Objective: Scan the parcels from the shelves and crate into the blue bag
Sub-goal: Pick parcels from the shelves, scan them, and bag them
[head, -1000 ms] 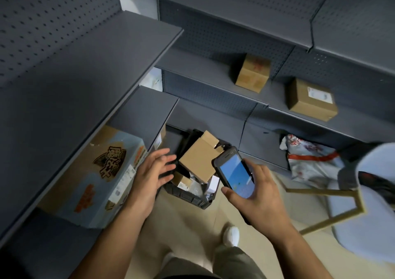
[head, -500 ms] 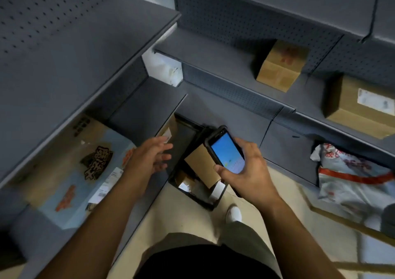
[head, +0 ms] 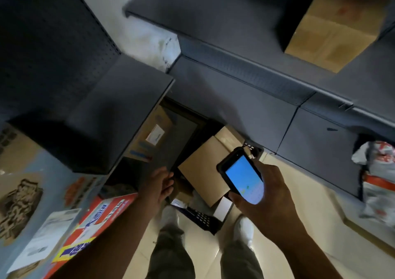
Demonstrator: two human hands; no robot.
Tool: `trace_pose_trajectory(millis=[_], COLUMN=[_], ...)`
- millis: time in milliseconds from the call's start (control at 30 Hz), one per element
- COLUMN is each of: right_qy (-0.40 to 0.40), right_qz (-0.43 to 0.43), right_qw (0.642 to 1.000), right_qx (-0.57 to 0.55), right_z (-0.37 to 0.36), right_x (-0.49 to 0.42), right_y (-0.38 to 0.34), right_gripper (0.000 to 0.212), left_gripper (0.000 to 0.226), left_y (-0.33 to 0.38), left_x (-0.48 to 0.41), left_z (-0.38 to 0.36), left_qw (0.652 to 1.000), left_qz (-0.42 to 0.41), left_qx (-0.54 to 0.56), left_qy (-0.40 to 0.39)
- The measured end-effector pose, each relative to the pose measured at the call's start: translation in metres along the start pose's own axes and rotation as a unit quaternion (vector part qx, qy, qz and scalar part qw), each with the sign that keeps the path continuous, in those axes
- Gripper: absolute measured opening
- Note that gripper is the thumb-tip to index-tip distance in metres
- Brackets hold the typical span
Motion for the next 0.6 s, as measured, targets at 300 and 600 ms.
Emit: trace_pose_trajectory(millis=[300,600], right_qy=[0.016,0.030], right_qz=[-0.035,-0.089], right_qw=[0.999,0.995], right_qx=[0.001,-0.034], right_z=[-0.136,-0.187], right_x=[-0.067,-0.091], right_y=[0.084,0.134], right_gripper=[0.088,0.087], left_gripper=[0.026,0.050], left_y=[-0.058,-0.103], left_x=[-0.200,-0.261], left_z=[0.024,-0.026], left_qw=[0.972,0.973], left_qz=[0.067,0.136], left_qx=[-0.220,-0.142], left_qy=[-0.048,-0.120])
Point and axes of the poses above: each hand's wrist, its own x-axis away from the middle knuckle, its own z-axis out of the back of the hand, y = z × x, the point moved 7 cm from there along -x, towards the middle knuckle, and after that the axes turned 2 degrees about x, right-handed, at the moved point
